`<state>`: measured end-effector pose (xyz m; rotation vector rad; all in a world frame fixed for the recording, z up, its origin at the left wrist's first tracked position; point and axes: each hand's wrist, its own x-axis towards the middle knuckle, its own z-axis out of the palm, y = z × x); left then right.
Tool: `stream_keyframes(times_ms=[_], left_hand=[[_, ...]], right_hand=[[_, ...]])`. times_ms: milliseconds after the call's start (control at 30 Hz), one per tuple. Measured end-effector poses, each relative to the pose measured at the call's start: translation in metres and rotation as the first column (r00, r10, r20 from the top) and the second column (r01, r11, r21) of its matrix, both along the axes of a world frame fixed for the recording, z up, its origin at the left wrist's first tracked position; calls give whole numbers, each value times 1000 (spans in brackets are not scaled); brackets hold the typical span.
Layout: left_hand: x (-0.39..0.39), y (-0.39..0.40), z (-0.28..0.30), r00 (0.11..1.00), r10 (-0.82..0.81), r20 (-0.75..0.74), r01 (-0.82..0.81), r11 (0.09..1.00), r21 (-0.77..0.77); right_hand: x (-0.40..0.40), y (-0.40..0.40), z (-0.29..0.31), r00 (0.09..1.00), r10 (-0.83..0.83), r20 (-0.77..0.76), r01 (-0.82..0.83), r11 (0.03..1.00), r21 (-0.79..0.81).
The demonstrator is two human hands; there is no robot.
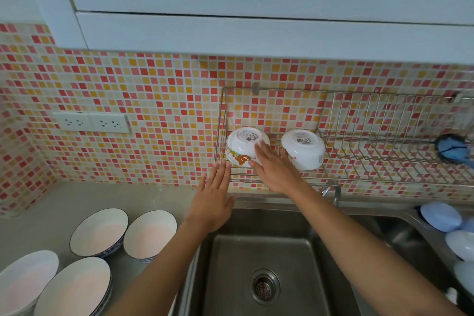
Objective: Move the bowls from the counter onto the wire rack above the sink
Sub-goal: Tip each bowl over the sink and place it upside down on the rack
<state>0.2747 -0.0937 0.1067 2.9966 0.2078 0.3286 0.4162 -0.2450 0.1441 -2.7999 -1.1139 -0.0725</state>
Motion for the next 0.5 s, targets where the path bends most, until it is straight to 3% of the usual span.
stream_keyframes(times_ms=[133, 267, 367, 500], left_hand=[[6, -9, 7, 999, 14, 33, -13, 1000, -16], [33, -14, 23, 996, -49, 79, 51, 998, -35], [59, -19, 30, 996, -77, 46, 80, 995, -64], [84, -21, 27, 998, -64, -6, 63, 991, -118]], right_hand=[[6, -7, 6, 1000, 1, -16, 0, 999, 44], [19, -42, 1, 975, -206, 80, 189, 965, 184], [24, -68, -3, 946, -310, 99, 292, 943, 156], [22, -73, -7, 938, -328, 115, 316, 942, 109]])
